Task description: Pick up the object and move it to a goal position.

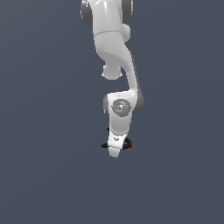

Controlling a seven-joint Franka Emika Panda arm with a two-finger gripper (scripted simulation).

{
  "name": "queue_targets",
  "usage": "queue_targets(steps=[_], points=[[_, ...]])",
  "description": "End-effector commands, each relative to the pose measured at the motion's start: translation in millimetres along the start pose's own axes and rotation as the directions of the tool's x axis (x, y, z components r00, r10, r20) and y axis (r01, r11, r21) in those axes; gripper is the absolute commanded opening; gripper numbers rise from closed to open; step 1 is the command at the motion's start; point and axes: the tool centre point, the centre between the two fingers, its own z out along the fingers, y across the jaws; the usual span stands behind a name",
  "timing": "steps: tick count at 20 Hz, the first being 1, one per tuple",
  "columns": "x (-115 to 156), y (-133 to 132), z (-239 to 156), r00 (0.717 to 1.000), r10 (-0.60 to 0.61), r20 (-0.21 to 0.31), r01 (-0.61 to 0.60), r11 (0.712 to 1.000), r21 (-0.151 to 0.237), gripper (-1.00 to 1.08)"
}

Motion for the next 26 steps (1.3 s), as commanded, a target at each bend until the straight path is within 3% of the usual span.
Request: queue_targets(steps=[1, 14, 26], points=[[0.9, -1.1, 1.8, 1.0, -0.001, 0.0, 0.001, 1.0, 0.002, -1.0], [-6.8, 4.7, -12.9, 1.0, 0.0, 0.0, 0.0, 1.0, 0.0, -1.0], [-52.2, 38.8, -104.4, 1.0, -0.002, -0.002, 0.002, 1.0, 0.002, -1.0]])
